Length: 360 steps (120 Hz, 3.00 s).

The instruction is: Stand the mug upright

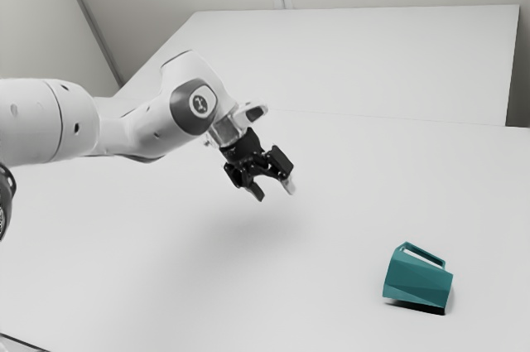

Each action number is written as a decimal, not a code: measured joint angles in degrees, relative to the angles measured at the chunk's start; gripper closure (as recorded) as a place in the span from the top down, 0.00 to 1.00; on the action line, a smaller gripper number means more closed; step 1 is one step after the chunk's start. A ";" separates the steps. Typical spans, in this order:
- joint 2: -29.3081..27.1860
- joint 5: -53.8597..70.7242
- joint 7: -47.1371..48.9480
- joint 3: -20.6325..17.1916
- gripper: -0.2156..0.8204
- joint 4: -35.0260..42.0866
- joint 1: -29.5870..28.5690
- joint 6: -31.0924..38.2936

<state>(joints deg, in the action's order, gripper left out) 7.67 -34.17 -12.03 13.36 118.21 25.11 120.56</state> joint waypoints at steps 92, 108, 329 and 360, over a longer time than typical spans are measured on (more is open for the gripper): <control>7.08 -19.93 -2.97 -0.16 0.79 0.20 15.02 4.25; 7.13 -21.46 -3.41 -0.24 0.79 -0.03 16.96 4.35; 14.06 -25.19 -3.88 -2.11 0.06 -11.67 23.28 6.63; 10.13 -15.99 -1.74 -1.34 0.04 -11.06 21.86 6.75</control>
<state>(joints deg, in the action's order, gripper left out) 17.80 -50.16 -13.77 12.02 107.15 46.97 127.31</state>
